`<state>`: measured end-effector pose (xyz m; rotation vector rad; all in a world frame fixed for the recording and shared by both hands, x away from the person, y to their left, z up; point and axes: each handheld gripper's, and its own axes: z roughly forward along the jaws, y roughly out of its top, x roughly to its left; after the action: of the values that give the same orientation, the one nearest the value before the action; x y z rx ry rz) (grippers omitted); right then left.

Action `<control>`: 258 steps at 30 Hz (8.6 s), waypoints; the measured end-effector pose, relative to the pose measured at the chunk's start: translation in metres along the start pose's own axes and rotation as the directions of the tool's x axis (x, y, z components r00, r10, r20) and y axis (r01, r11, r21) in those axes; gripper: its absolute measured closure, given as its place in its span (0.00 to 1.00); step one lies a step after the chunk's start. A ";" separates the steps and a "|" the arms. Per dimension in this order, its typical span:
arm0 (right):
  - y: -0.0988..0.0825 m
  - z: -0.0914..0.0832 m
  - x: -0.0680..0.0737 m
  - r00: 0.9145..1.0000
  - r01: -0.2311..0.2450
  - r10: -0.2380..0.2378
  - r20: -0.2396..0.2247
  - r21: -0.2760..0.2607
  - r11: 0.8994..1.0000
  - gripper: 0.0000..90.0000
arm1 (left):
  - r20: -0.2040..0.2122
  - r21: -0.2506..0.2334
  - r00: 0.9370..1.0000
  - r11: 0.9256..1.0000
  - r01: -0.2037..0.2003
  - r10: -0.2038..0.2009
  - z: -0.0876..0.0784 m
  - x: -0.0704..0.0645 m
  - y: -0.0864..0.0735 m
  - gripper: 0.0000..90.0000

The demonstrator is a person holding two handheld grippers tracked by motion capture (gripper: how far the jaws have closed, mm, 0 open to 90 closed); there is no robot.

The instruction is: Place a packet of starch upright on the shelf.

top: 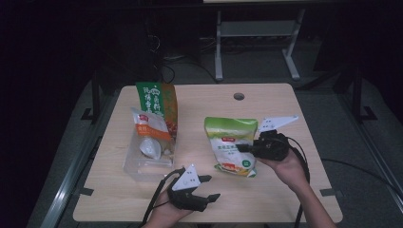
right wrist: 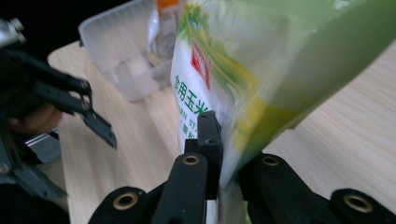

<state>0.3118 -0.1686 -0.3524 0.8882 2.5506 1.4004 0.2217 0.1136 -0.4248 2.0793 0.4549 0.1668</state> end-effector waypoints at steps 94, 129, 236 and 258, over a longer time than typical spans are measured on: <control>0.115 0.203 0.098 0.927 0.198 -0.171 -0.334 0.047 0.979 0.95 | -0.030 -0.018 1.000 1.000 -0.010 0.009 -0.024 -0.002 -0.030 0.36; 0.094 0.178 0.074 0.931 0.177 -0.152 -0.331 0.047 0.983 0.76 | -0.065 -0.022 0.997 0.999 0.028 -0.030 -0.023 0.011 -0.027 0.34; -0.029 0.021 -0.054 0.984 -0.180 0.179 0.026 0.048 0.983 0.34 | -0.139 -0.071 0.987 0.995 0.076 -0.085 -0.038 0.040 -0.019 0.30; -0.082 -0.001 -0.056 0.966 -0.254 0.253 0.051 0.026 0.967 0.34 | -0.138 -0.063 0.987 0.996 0.070 -0.078 -0.037 0.040 -0.020 0.30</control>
<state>0.3213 -0.2329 -0.4278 1.2766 2.5016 1.3827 0.2429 0.1680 -0.4247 1.9984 0.6052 0.2800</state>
